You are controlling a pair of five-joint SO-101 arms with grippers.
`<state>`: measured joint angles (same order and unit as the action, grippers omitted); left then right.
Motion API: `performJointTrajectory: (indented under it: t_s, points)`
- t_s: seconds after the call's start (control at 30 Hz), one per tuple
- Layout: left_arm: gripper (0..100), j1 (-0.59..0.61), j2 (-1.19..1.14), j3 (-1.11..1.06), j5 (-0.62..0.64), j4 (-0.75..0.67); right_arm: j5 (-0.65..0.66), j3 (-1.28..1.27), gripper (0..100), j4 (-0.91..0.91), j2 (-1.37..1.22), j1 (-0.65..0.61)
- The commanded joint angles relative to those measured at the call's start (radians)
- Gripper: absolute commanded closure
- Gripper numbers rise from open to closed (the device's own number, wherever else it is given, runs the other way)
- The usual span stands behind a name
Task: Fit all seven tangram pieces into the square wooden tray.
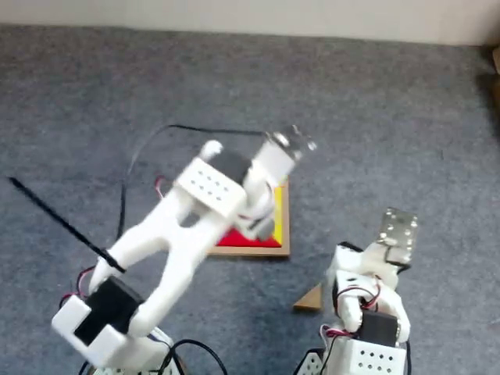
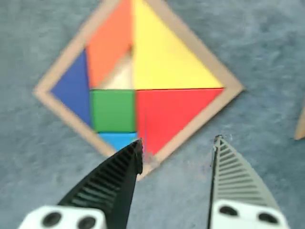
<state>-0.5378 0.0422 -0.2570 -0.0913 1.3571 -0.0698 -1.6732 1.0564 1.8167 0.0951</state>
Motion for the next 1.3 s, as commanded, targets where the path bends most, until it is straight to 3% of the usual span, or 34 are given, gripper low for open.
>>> performJointTrajectory:
  t_s: [0.0,0.17,0.6,0.87,1.1,1.27]
  points:
    - [76,-0.099,0.053,-0.065,0.061,-0.101,0.000,-0.082,99.3,-0.067,0.005,0.079]
    - [76,-0.194,0.019,-0.097,0.127,-0.167,0.000,-0.074,99.3,-0.076,0.005,0.150]
    - [69,-0.407,-0.101,-0.107,0.253,-0.242,0.000,-0.074,99.3,-0.077,0.005,0.157]
    - [70,-0.390,-0.259,-0.087,0.255,-0.361,0.000,-0.074,99.3,-0.077,0.005,0.157]
    - [86,-0.394,-0.269,-0.077,0.250,-0.361,0.000,-0.077,99.3,-0.077,0.005,0.154]
    - [88,-0.364,-0.269,-0.079,0.252,-0.359,0.000,-0.077,99.3,-0.077,0.005,0.154]
